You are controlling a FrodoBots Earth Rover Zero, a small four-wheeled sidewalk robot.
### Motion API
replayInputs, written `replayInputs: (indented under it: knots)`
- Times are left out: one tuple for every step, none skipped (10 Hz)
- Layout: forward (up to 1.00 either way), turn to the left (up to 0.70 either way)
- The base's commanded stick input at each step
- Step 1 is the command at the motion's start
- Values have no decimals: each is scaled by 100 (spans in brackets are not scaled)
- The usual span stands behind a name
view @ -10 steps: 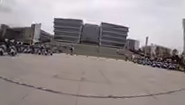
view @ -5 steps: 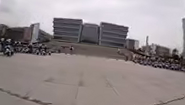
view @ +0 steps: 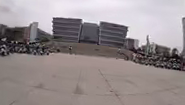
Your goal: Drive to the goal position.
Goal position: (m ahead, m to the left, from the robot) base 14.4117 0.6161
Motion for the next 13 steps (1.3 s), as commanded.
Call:
replayInputs:
  knots:
    - [70,1]
    - [70,1]
    - [70,1]
    - [70,1]
    - [70,1]
    - [70,1]
    - [70,1]
    - [70,1]
    - [70,1]
    - [70,1]
    - [70,1]
    - [70,1]
    - [70,1]
